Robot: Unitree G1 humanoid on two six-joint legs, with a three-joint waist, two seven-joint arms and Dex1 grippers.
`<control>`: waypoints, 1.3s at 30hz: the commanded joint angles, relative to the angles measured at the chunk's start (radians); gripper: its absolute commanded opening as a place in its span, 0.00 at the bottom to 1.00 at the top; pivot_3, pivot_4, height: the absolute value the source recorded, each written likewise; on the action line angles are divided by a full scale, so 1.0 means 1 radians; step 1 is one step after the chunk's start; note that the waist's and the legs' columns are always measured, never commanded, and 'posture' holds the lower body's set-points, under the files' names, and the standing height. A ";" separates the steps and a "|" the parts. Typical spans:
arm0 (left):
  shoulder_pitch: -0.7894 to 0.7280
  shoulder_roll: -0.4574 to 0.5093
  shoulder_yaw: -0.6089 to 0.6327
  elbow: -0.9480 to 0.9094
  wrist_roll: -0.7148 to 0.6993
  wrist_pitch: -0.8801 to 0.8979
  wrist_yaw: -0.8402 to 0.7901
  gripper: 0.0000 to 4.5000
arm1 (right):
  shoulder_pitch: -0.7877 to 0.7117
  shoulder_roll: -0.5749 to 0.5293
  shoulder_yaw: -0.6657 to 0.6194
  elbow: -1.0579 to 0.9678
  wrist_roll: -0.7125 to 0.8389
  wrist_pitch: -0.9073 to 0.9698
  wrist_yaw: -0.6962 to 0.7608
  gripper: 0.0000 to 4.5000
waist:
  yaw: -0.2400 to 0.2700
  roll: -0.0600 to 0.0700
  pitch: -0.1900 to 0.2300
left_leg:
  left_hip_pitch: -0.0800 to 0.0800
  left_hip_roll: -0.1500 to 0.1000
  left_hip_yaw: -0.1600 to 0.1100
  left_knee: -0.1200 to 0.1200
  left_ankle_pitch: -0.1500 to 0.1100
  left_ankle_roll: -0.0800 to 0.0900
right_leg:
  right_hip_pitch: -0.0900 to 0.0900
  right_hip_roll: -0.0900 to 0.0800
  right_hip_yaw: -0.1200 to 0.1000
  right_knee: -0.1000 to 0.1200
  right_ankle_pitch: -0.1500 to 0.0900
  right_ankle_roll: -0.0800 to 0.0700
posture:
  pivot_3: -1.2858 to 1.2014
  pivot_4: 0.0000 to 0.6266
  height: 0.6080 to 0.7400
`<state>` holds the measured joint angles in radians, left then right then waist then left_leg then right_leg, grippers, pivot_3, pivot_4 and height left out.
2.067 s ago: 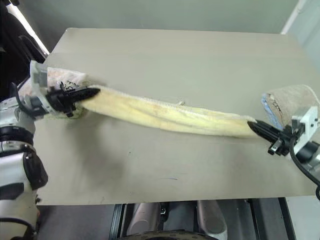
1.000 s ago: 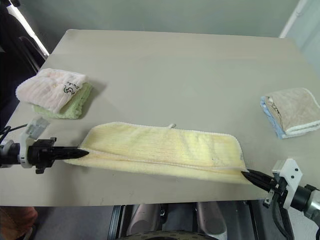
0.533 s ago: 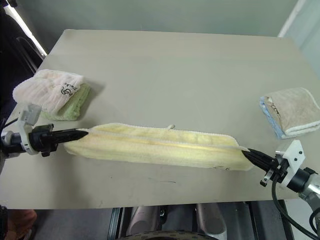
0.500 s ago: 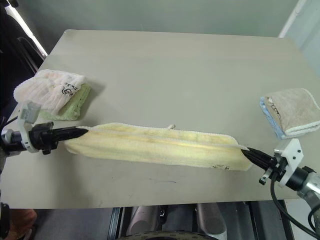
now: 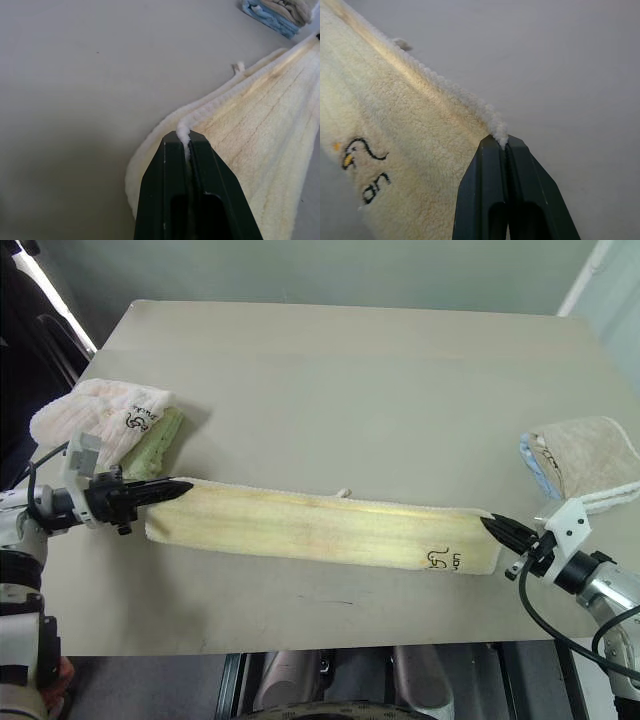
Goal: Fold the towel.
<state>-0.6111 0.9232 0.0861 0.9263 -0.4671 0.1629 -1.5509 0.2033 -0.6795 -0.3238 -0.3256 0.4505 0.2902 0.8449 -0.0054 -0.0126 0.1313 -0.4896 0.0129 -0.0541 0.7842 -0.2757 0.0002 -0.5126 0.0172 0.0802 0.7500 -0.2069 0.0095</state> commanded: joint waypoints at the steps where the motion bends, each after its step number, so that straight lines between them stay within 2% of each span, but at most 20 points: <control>1: -0.022 0.013 0.047 0.018 0.024 -0.029 -0.006 0.01 | -0.019 -0.009 -0.018 0.043 -0.031 -0.030 -0.019 0.00 | 0.000 0.000 0.000 | 0.000 0.000 0.000 0.000 0.000 0.000 | 0.000 0.000 0.000 0.000 0.000 0.000 | 0.52 0.24 0.68; 8: -0.018 -0.001 0.065 0.029 0.043 -0.027 -0.019 0.01 | -0.049 -0.032 0.028 0.076 -0.039 0.000 -0.009 0.00 | 0.000 0.000 0.000 | 0.000 0.000 0.000 0.000 0.000 0.001 | 0.000 0.000 0.000 0.000 0.001 0.001 | 0.52 0.24 0.68; 10: -0.018 -0.009 0.081 0.028 0.035 -0.013 -0.009 0.01 | -0.079 -0.023 0.020 0.085 0.016 0.045 -0.005 0.00 | 0.000 0.000 0.000 | 0.000 0.000 0.001 0.000 0.000 0.001 | 0.000 0.000 0.000 0.000 0.001 0.001 | 0.52 0.24 0.68; 13: -0.015 -0.019 0.086 0.022 0.038 0.009 -0.010 0.15 | -0.101 -0.025 0.008 0.090 0.107 0.120 0.034 0.13 | 0.000 0.000 0.000 | 0.000 0.000 0.001 0.000 0.000 0.001 | 0.000 0.000 0.000 0.000 0.001 0.001 | 0.52 0.24 0.68; 24: -0.034 -0.020 0.127 0.033 0.047 0.004 0.032 0.97 | -0.111 -0.026 -0.017 0.035 0.152 0.162 0.031 0.95 | 0.000 0.000 0.000 | 0.000 0.001 0.001 -0.001 0.000 0.001 | 0.000 0.000 0.000 -0.001 0.001 0.001 | 0.52 0.24 0.68; 25: -0.035 -0.023 0.133 0.034 0.051 -0.006 0.040 1.00 | -0.114 -0.025 -0.026 0.031 0.160 0.166 0.027 1.00 | 0.000 0.000 0.000 | 0.000 0.001 0.001 -0.001 0.000 0.001 | 0.000 0.000 0.000 -0.001 0.001 0.001 | 0.52 0.24 0.68; 27: -0.042 -0.038 0.162 0.035 0.048 -0.064 0.075 1.00 | -0.124 -0.021 -0.055 0.024 0.186 0.182 0.005 1.00 | 0.001 0.000 0.000 | 0.000 0.000 0.001 -0.001 0.000 0.001 | 0.000 0.000 0.000 -0.001 0.001 0.001 | 0.52 0.24 0.68; 31: -0.105 -0.085 0.247 0.027 0.009 -0.126 0.170 1.00 | -0.147 -0.006 -0.172 -0.007 0.349 0.305 -0.076 1.00 | 0.005 0.000 0.000 | 0.000 0.000 0.002 -0.001 0.001 0.002 | 0.001 0.000 0.000 -0.001 0.000 0.001 | 0.52 0.24 0.68; 34: -0.085 -0.115 0.237 -0.124 -0.050 -0.002 0.095 1.00 | -0.121 -0.049 -0.218 -0.043 0.482 0.478 -0.118 1.00 | 0.005 0.000 0.000 | 0.000 0.000 0.003 -0.001 0.001 0.002 | 0.001 0.000 0.000 -0.001 0.000 0.003 | 0.52 0.24 0.68; 39: -0.031 -0.174 0.211 -0.401 -0.163 0.219 0.066 1.00 | -0.098 -0.076 -0.263 -0.035 0.671 0.693 -0.225 1.00 | 0.005 0.000 0.000 | 0.000 0.000 0.005 -0.003 0.001 0.002 | 0.002 -0.002 0.000 -0.003 -0.002 0.006 | 0.52 0.24 0.68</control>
<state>-0.6535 0.7537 0.2982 0.6277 -0.5778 0.3148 -1.4696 0.1034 -0.7486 -0.5325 -0.3407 1.0268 0.9183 0.6671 -0.0004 -0.0130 0.1312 -0.4895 0.0127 -0.0487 0.7816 -0.2750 0.0028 -0.5102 0.0154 0.0807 0.7469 -0.2093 0.0158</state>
